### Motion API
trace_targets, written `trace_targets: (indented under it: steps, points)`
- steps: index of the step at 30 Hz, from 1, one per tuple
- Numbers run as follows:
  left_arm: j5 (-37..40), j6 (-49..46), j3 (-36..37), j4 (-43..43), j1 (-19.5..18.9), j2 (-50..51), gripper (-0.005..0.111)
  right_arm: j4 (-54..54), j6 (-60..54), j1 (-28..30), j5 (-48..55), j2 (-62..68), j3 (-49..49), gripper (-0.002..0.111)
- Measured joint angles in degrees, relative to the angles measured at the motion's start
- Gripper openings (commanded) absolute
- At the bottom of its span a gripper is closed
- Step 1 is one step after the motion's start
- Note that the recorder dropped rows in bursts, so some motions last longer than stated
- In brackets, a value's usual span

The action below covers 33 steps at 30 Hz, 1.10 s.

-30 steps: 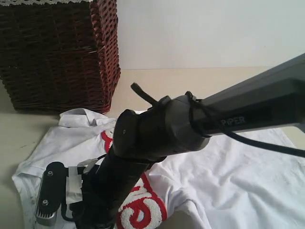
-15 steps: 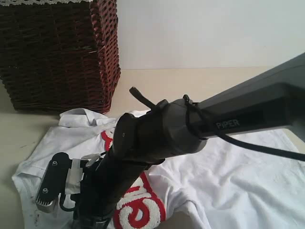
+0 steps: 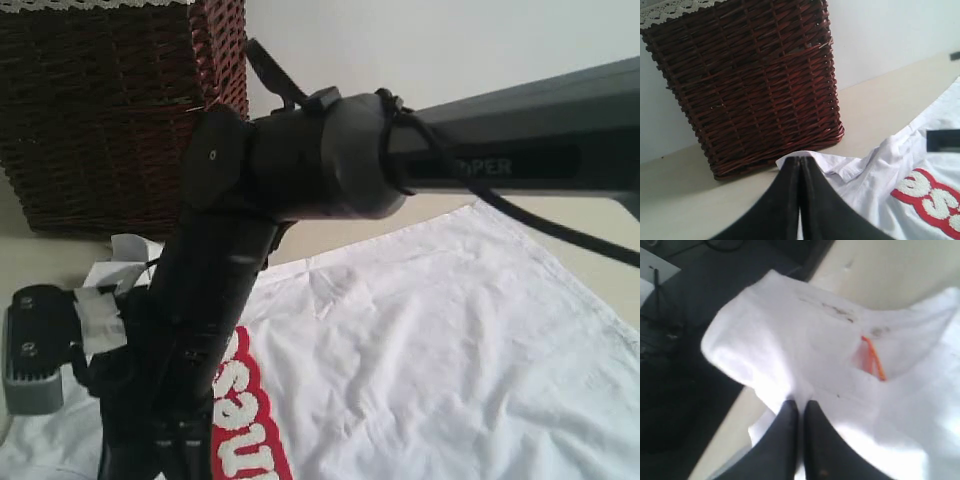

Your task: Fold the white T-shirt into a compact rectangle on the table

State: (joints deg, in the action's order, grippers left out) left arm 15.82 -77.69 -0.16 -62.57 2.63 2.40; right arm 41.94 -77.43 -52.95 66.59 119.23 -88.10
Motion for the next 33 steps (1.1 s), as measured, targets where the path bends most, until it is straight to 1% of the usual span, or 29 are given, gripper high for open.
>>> trace_targets:
  steps: [2, 5, 7, 9, 11, 13, 14, 16, 22, 25, 29, 31, 33]
  points:
    - [0.0, 0.0, 0.0, 0.0, 0.0, 0.0, 0.000, -2.3, 2.6, 1.1, -4.9, -0.1, -0.2, 0.000]
    - [0.0, 0.0, 0.0, 0.0, 0.0, 0.0, 0.000, -7.2, 9.9, 2.4, -13.6, 0.5, -0.2, 0.001]
    - [0.0, 0.0, 0.0, 0.0, 0.0, 0.0, 0.000, -11.3, 14.2, 2.9, -18.4, 1.4, -0.3, 0.006]
    - [0.0, 0.0, 0.0, 0.0, 0.0, 0.0, 0.000, -15.3, 17.0, 3.1, -21.4, 2.6, -0.3, 0.018]
    - [0.0, 0.0, 0.0, 0.0, 0.0, 0.0, 0.000, -18.3, 18.3, 3.1, -22.5, 3.8, -0.3, 0.034]
    - [0.0, 0.0, 0.0, 0.0, 0.0, 0.0, 0.000, -20.4, 19.8, 3.1, -22.8, 5.0, -0.3, 0.048]
    - [0.0, 0.0, 0.0, 0.0, 0.0, 0.0, 0.000, -21.4, 20.6, 3.1, -22.9, 5.8, -0.3, 0.054]
    - [0.0, 0.0, 0.0, 0.0, 0.0, 0.0, 0.000, -22.4, 21.9, 3.1, -23.2, 6.9, -0.3, 0.060]
    - [0.0, 0.0, 0.0, 0.0, 0.0, 0.0, 0.000, -22.7, 23.2, 3.1, -24.2, 6.3, -0.3, 0.060]
    - [0.0, 0.0, 0.0, 0.0, 0.0, 0.0, 0.000, -21.5, 23.4, 3.1, -24.3, 2.9, -0.3, 0.060]
    - [0.0, 0.0, 0.0, 0.0, 0.0, 0.0, 0.000, -16.8, 23.4, 3.1, -23.8, -3.0, -0.4, 0.060]
    - [0.0, 0.0, 0.0, 0.0, 0.0, 0.0, 0.000, -12.5, 23.1, 3.1, -20.7, -5.0, -0.7, 0.060]
    - [0.0, 0.0, 0.0, 0.0, 0.0, 0.0, 0.000, -8.3, 20.4, 3.1, -13.2, -5.5, -0.8, 0.060]
